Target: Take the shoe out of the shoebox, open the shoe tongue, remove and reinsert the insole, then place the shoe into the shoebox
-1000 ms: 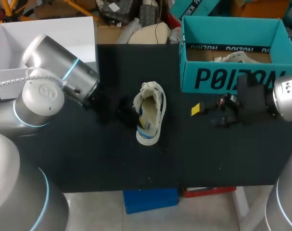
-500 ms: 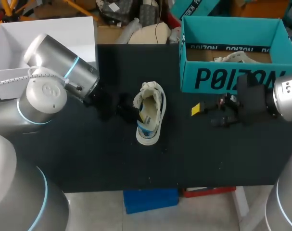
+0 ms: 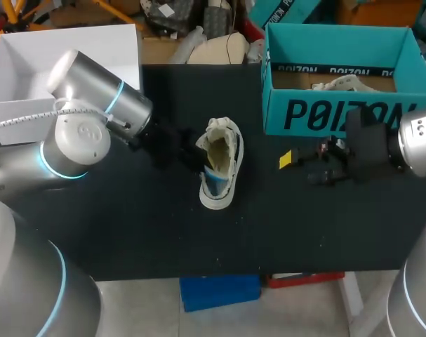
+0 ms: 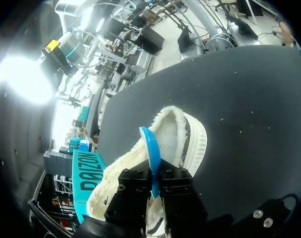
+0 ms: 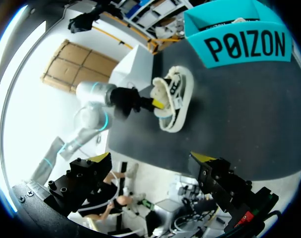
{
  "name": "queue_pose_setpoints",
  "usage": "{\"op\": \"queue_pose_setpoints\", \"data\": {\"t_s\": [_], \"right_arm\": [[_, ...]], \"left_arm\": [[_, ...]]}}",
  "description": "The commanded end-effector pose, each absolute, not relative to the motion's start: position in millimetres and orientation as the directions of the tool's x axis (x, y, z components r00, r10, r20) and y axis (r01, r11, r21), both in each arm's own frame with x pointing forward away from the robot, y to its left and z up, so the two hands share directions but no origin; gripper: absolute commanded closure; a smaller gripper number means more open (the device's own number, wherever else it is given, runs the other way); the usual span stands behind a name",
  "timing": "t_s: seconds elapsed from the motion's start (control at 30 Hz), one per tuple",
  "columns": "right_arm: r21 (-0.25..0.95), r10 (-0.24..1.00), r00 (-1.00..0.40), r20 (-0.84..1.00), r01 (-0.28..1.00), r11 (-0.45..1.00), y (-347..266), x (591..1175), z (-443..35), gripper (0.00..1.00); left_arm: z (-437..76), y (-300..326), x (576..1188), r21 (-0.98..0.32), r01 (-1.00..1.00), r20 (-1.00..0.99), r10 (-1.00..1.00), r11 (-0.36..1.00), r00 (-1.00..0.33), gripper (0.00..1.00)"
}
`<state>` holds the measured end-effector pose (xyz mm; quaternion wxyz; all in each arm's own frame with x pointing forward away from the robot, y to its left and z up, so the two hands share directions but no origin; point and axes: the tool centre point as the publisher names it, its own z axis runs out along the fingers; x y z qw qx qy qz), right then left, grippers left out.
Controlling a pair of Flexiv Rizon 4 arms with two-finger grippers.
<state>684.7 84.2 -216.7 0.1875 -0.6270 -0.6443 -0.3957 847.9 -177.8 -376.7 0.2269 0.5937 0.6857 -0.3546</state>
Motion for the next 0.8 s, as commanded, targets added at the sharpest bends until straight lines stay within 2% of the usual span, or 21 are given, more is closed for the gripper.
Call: {"op": "queue_pose_setpoints", "data": {"t_s": [0.03,0.27,0.53,0.6,0.7,0.8], "right_arm": [[0.273,0.661,-0.142,0.737,0.957,-0.099,85,685,-216,0.0],[0.273,0.661,-0.142,0.737,0.957,-0.099,85,685,-216,0.0],[0.273,0.661,-0.142,0.737,0.957,-0.099,85,685,-216,0.0],[0.273,0.661,-0.142,0.737,0.957,-0.099,85,685,-216,0.0],[0.273,0.661,-0.142,0.737,0.957,-0.099,85,685,-216,0.0],[0.273,0.661,-0.142,0.737,0.957,-0.099,85,685,-216,0.0]], "left_arm": [[-380,-185,848,-0.205,0.978,-0.712,0.678,0.047,-0.182,1.0],[-386,-187,840,-0.134,0.991,-0.629,0.774,-0.013,-0.075,1.0],[-397,-190,830,-0.12,0.992,-0.587,0.808,-0.028,-0.048,1.0],[-398,-191,829,-0.118,0.992,-0.576,0.816,-0.035,-0.04,0.9],[-395,-190,828,-0.117,0.993,-0.578,0.815,-0.031,-0.043,0.88],[-384,-188,832,-0.097,0.995,-0.585,0.811,-0.027,-0.035,0.63]]}}
